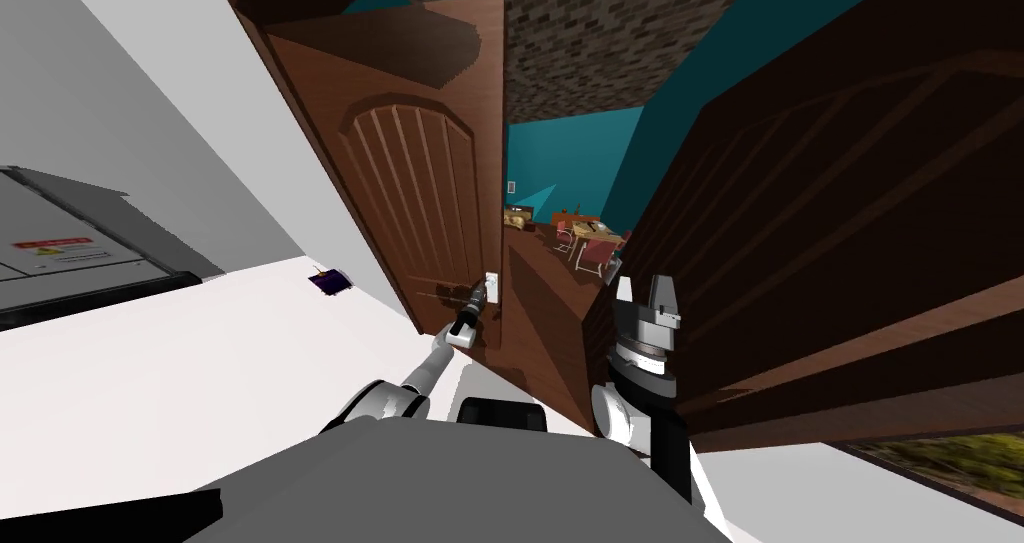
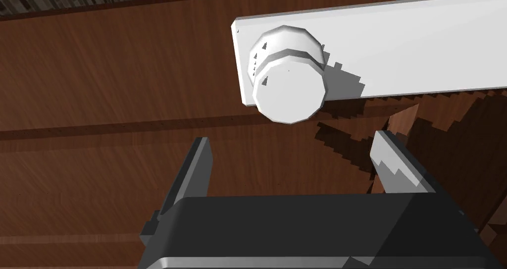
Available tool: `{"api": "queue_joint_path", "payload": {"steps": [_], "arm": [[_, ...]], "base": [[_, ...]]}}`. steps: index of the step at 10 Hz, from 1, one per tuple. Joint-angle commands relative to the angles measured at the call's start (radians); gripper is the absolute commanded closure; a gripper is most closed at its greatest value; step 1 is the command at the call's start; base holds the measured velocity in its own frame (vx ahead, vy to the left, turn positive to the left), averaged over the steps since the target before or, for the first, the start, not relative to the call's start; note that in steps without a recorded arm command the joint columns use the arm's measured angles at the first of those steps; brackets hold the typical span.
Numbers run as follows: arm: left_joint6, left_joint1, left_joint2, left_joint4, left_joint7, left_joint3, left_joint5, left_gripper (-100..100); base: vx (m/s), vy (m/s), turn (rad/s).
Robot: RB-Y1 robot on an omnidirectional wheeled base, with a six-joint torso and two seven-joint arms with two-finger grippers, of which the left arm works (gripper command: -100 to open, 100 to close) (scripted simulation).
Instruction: Push the door open
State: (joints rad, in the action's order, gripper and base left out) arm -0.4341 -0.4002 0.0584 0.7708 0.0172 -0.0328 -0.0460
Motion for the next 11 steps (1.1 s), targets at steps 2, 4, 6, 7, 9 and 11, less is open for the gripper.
{"api": "queue_joint_path", "payload": {"steps": [2, 4, 6, 7, 9, 11], "arm": [[-0.008, 0.003, -0.007, 0.000, -0.004, 0.005, -0.001, -100], [-0.010, 0.001, -0.008, -0.005, -0.004, 0.006, -0.001, -100], [-0.010, 0.001, -0.008, -0.005, -0.004, 0.006, -0.001, 100], [-0.010, 0.001, -0.008, -0.005, -0.004, 0.006, -0.001, 100], [-0.010, 0.001, -0.008, -0.005, -0.004, 0.006, -0.001, 100], [-0.008, 0.003, 0.001, -0.008, -0.009, 0.020, -0.005, 100]], "base": [[0.209, -0.045, -0.023], [0.135, -0.024, -0.012], [-0.018, 0.004, -0.001], [-0.025, 0.005, -0.004], [-0.013, 0.002, 0.002], [0.044, -0.026, 0.016]]}}
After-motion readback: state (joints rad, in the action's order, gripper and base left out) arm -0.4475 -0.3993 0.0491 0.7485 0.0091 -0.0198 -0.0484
